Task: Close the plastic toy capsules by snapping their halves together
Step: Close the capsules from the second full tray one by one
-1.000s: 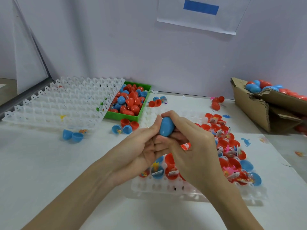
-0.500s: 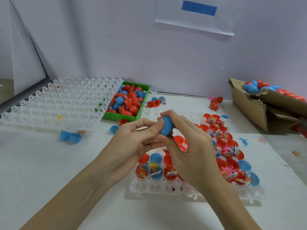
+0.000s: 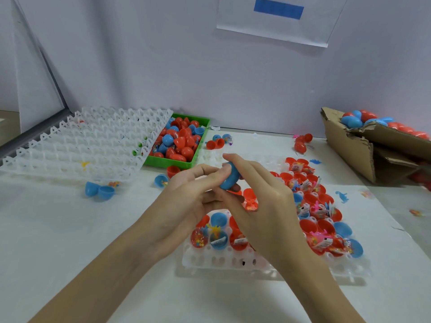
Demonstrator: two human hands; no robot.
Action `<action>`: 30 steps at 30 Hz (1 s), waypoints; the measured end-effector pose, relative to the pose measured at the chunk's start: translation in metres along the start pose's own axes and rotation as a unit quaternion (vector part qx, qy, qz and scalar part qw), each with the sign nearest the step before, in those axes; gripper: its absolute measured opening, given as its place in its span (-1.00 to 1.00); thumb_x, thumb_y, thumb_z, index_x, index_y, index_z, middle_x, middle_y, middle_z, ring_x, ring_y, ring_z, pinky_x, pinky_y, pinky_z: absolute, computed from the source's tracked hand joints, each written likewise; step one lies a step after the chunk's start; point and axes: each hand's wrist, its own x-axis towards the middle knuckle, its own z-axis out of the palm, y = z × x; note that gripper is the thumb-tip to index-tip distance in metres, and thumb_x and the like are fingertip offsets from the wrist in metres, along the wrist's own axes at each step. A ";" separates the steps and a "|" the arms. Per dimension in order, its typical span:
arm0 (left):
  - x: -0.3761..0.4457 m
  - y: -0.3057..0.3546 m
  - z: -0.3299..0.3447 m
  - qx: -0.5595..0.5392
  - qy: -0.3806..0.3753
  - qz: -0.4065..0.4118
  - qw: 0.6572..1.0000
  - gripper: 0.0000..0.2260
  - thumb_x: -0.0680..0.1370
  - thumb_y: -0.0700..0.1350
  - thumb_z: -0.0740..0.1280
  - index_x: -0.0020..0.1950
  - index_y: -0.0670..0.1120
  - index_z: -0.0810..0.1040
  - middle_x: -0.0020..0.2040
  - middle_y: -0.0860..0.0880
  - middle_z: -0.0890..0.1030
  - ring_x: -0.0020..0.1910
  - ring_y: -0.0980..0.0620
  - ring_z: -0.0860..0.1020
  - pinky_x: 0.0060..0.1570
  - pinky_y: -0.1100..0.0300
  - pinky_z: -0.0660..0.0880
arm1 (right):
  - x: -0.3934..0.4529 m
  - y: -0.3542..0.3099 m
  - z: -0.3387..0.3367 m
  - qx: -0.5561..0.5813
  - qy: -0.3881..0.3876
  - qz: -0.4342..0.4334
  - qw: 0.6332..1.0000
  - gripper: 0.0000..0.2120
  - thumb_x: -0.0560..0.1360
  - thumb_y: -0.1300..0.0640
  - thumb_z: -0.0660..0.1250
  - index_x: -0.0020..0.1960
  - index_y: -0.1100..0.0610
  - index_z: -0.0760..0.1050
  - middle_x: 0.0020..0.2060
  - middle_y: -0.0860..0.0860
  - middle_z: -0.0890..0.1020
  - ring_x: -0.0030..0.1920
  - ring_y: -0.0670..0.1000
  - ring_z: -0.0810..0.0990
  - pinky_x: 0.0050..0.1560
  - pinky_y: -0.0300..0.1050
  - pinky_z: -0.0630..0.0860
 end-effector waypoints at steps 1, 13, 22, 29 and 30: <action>0.000 0.000 -0.001 0.002 -0.004 -0.001 1.000 -0.53 0.50 0.03 0.45 0.23 -0.30 0.60 -0.03 -0.19 0.72 0.00 -0.14 0.71 0.08 0.05 0.67 | 0.000 0.001 0.000 -0.001 0.000 -0.003 1.000 -0.49 0.50 0.20 0.53 0.41 0.20 0.51 0.16 0.06 0.66 0.12 -0.14 0.56 0.24 -0.51 0.40; 0.000 0.004 -0.007 -0.067 -0.046 -0.047 0.996 -0.69 0.58 0.00 0.38 0.14 -0.18 0.75 0.00 -0.22 0.70 -0.03 -0.07 0.68 0.24 -0.04 0.62 | 0.001 0.000 0.005 0.041 0.040 0.018 0.998 -0.54 0.53 -0.02 0.39 0.36 0.17 0.52 0.13 -0.16 0.54 0.13 -0.35 0.50 0.21 -0.49 0.40; 0.008 0.000 -0.013 0.064 0.004 0.015 0.998 -0.55 0.57 0.14 0.35 0.23 -0.20 0.65 0.05 -0.25 0.73 0.05 -0.19 0.73 0.05 0.06 0.68 | 0.000 0.004 0.005 0.048 0.000 0.087 0.995 -0.53 0.48 -0.03 0.40 0.36 0.07 0.53 0.16 -0.17 0.56 0.10 -0.34 0.50 0.20 -0.49 0.43; 0.005 0.001 -0.017 0.163 0.015 0.067 0.984 -0.69 0.41 0.11 0.53 0.08 0.03 0.72 0.02 -0.06 0.76 0.06 -0.05 0.73 0.19 0.05 0.59 | 0.002 0.000 0.002 0.068 -0.015 0.096 0.993 -0.62 0.45 0.07 0.51 0.24 0.07 0.57 0.05 -0.15 0.59 0.09 -0.23 0.54 0.10 -0.50 0.44; 0.005 0.002 -0.017 0.171 0.018 0.072 0.983 -0.73 0.41 0.11 0.53 0.06 0.05 0.73 0.02 -0.04 0.76 0.08 -0.02 0.73 0.19 0.08 0.59 | 0.002 -0.001 0.001 0.069 -0.014 0.093 0.993 -0.62 0.44 0.05 0.49 0.23 0.08 0.57 0.04 -0.16 0.58 0.09 -0.23 0.54 0.09 -0.50 0.44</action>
